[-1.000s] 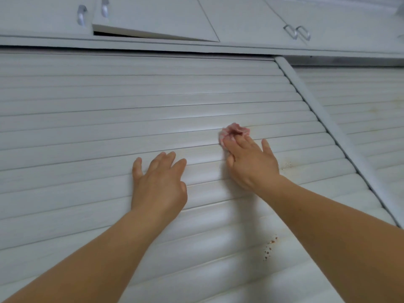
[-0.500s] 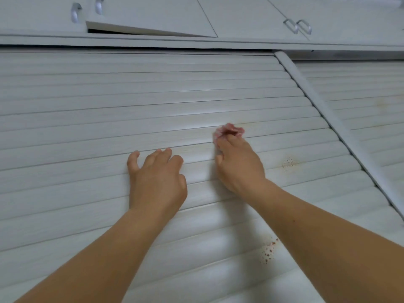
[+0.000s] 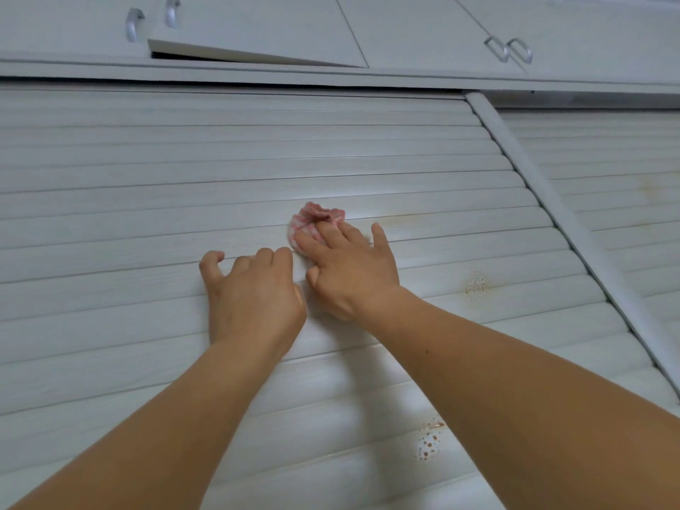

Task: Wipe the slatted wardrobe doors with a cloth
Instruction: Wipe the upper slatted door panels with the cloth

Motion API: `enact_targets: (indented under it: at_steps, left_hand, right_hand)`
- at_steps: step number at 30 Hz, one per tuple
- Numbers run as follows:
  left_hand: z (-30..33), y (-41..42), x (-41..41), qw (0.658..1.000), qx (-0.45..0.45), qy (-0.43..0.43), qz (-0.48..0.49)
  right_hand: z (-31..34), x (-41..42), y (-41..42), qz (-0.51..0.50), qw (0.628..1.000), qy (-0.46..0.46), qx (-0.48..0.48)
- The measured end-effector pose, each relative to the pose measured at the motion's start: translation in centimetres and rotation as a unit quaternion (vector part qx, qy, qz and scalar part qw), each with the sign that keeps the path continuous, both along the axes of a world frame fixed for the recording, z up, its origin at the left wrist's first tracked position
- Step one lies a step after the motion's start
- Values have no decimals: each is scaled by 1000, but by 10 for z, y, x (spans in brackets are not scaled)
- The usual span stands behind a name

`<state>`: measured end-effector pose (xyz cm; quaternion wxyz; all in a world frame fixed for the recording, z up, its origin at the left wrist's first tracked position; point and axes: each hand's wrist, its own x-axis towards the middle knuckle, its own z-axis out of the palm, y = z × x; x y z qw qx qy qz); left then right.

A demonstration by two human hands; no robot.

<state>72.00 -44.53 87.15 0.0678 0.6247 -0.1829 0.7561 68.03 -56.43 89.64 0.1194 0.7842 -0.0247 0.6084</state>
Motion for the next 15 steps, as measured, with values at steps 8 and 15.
enact_targets:
  at_steps: [8,15]
  left_hand:
    - [1,1,-11,998,7,55,22]
    - [6,5,-10,999,13,43,12]
  right_hand:
    - [13,-9,-26,-30,998,-50,24]
    - [12,-23,-68,-78,990,-70,98]
